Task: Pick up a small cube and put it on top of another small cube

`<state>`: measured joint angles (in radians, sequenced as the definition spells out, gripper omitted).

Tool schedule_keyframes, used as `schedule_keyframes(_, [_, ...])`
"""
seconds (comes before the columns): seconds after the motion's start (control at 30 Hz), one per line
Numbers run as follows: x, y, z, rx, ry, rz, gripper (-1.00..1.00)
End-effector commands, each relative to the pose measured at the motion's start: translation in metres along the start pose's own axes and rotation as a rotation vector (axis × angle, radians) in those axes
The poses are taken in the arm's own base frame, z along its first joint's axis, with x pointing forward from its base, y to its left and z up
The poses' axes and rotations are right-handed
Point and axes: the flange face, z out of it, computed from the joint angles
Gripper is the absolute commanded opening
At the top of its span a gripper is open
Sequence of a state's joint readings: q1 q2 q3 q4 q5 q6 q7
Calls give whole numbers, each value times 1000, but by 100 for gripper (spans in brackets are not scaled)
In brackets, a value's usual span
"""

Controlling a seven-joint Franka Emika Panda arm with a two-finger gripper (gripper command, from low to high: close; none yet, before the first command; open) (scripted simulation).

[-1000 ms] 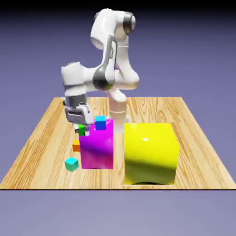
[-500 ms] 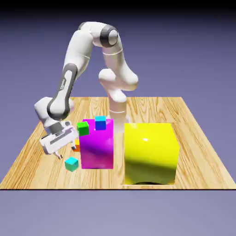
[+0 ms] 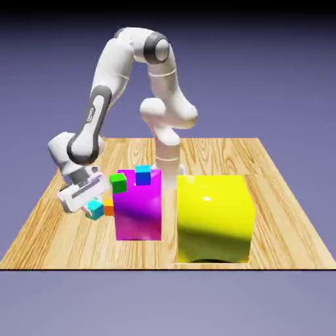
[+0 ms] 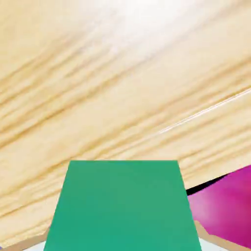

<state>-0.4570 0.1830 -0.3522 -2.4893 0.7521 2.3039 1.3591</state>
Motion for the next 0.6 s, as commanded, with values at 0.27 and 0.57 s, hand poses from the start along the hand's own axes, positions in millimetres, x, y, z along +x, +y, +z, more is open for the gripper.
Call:
schedule_keyframes(0.27, [63,46,-34,-113,62,-200,-100])
schedule_keyframes(0.57, [74,45,33,-113,62,-200,100])
